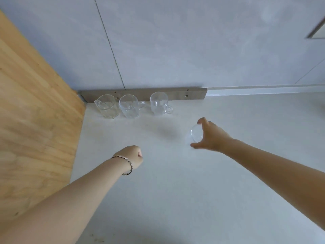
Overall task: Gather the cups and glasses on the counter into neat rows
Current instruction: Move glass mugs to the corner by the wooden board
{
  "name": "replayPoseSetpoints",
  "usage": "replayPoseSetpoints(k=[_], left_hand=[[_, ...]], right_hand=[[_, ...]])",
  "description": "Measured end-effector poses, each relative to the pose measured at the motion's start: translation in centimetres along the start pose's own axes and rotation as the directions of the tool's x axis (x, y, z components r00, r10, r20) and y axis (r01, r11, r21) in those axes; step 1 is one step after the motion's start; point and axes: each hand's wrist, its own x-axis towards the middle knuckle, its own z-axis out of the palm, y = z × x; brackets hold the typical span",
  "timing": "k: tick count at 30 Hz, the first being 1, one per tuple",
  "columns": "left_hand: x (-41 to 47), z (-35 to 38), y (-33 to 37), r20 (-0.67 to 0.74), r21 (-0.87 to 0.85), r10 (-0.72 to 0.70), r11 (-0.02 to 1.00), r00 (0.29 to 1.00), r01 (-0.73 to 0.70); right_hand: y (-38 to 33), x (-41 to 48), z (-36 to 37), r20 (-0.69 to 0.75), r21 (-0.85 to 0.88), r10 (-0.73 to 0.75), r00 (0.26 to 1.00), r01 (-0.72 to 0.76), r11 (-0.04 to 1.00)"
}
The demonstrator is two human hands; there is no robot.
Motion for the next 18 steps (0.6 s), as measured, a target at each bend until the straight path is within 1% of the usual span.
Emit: replayPoseSetpoints(k=[3, 5, 9, 14, 16, 18], left_hand=[[1.4, -1.1, -0.8, -0.011, -0.025, -0.03, 0.999, 0.999, 0.03], [2.2, -1.5, -1.1, -0.014, -0.03, -0.049, 0.998, 0.999, 0.049], [3.5, -1.4, -1.6, 0.017, -0.043, -0.056, 0.997, 0.998, 0.057], [4.8, -1.9, -2.2, 0.047, -0.057, -0.029, 0.998, 0.998, 0.032], [5.0, -2.2, -2.2, 0.048, -0.065, -0.014, 0.998, 0.999, 0.017], [4.9, -2.6, -2.3, 0.052, -0.074, -0.003, 0.997, 0.999, 0.007]], right_hand=[[-1.9, 5.9, -1.8, -0.103, 0.064, 0.058, 0.993, -0.052, 0.997], [-2.8, 9.4, -2.3, -0.131, 0.092, 0.095, 0.987, -0.083, 0.992], [-3.7, 14.2, -2.2, -0.091, 0.091, 0.159, 0.983, -0.151, 0.984], [-3.7, 16.9, -1.5, -0.049, 0.104, 0.203, 0.978, -0.197, 0.975], [-3.5, 16.8, -1.4, -0.054, 0.119, 0.212, 0.976, -0.204, 0.972], [-3.5, 16.2, -1.2, -0.094, 0.141, 0.207, 0.974, -0.193, 0.971]])
